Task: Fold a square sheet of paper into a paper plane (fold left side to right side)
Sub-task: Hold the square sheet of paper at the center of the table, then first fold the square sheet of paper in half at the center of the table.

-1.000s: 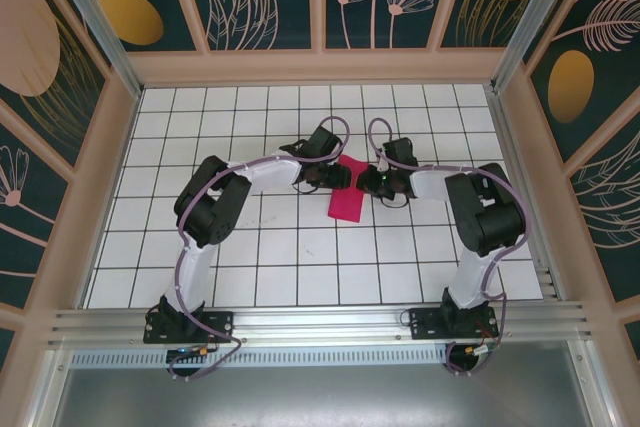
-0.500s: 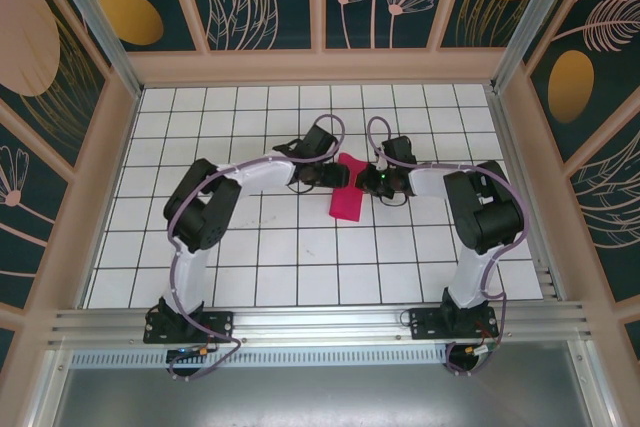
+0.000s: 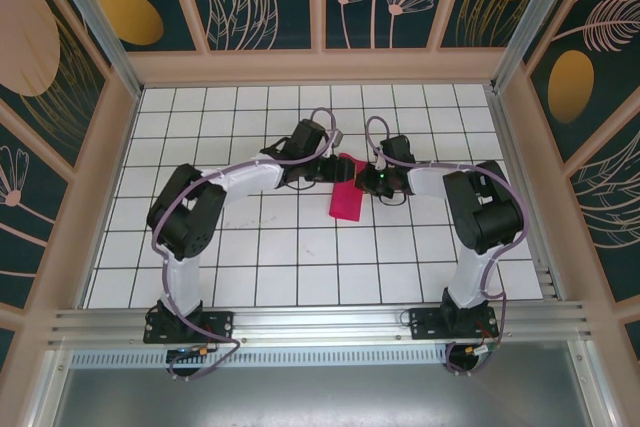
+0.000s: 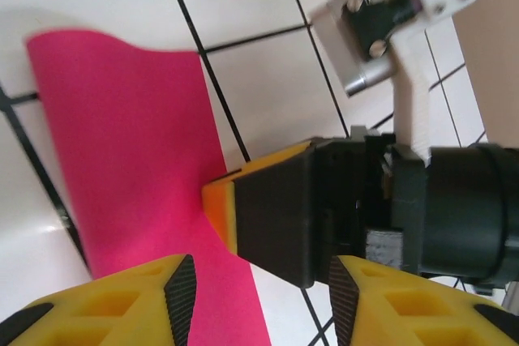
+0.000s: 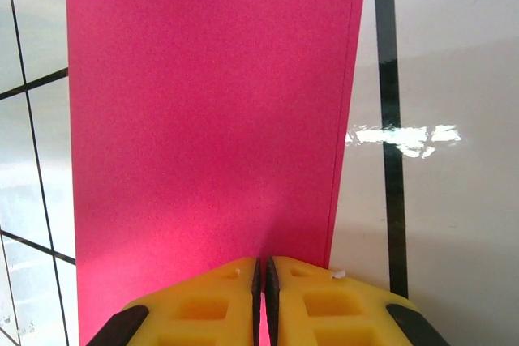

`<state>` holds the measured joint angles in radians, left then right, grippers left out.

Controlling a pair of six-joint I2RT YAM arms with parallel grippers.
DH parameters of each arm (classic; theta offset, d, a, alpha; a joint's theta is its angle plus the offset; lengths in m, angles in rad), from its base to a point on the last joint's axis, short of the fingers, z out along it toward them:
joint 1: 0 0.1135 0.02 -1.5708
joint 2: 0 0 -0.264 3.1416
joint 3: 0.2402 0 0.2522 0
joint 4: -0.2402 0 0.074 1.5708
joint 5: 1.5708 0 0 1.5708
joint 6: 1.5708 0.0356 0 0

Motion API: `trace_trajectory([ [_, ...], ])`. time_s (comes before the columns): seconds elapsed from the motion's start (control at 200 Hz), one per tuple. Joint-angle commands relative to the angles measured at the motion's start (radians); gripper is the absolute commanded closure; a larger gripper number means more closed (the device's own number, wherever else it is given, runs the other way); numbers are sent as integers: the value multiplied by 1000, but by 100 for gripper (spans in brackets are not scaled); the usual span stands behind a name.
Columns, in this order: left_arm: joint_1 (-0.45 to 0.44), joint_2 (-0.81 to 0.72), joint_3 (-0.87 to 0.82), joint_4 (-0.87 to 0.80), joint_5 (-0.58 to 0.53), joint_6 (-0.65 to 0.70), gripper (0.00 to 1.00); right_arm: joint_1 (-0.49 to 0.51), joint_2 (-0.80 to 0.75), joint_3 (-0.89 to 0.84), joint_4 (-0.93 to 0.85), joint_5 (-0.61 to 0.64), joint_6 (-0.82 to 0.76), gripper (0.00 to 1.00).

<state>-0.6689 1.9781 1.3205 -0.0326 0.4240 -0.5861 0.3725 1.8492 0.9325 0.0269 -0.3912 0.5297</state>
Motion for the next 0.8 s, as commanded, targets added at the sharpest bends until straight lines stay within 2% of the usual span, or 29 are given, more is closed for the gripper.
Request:
trace_trajectory([
  [0.0, -5, 56, 21, 23, 48, -25, 51, 14, 57, -5, -84, 55, -17, 84],
  [0.415, -4, 117, 21, -82, -126, 2, 54, 21, 64, 11, -114, 67, -32, 84],
  [0.796, 6, 108, -60, -73, -149, 15, 56, 22, 69, 22, -156, 84, -56, 84],
])
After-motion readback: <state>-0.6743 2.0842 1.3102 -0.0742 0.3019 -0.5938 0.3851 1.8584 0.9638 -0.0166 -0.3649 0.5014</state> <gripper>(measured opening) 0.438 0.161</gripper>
